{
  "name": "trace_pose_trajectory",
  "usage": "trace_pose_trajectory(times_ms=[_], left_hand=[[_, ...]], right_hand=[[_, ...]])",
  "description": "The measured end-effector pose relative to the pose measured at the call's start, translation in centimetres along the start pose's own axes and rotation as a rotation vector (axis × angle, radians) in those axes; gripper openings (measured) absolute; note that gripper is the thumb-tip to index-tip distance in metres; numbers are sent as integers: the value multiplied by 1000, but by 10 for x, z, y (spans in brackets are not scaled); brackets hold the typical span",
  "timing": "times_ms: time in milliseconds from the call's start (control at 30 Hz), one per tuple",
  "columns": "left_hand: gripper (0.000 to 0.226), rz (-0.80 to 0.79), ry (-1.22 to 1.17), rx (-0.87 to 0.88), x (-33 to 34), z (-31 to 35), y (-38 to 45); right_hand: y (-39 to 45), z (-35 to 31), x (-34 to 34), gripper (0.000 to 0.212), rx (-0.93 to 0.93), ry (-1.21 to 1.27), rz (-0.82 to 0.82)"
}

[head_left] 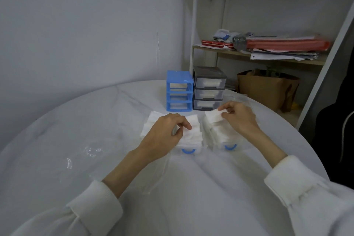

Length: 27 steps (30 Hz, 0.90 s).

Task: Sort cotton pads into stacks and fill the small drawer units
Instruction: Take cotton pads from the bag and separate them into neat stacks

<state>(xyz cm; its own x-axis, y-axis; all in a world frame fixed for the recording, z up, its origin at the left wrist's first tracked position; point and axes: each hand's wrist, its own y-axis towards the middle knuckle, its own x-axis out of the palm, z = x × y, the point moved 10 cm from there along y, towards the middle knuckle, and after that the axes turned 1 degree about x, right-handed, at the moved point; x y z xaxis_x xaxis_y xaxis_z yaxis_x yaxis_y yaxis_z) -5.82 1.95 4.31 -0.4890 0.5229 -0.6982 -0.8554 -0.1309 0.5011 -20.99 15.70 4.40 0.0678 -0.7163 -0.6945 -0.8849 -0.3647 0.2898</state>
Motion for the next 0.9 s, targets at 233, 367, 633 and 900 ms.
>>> trace_pose_trajectory(times_ms=[233, 367, 633, 900], left_hand=[[24, -34, 33, -22, 1, -3, 1], [25, 28, -12, -62, -11, -5, 6], [52, -386, 287, -161, 56, -8, 11], [54, -574, 569, -180, 75, -21, 3]], right_hand=[[-4, -5, 2, 20, -45, -289, 31], [-12, -24, -3, 25, -193, -293, 100], [-29, -11, 68, 51, -234, -481, -446], [-30, 0, 79, 52, -189, -591, -484]])
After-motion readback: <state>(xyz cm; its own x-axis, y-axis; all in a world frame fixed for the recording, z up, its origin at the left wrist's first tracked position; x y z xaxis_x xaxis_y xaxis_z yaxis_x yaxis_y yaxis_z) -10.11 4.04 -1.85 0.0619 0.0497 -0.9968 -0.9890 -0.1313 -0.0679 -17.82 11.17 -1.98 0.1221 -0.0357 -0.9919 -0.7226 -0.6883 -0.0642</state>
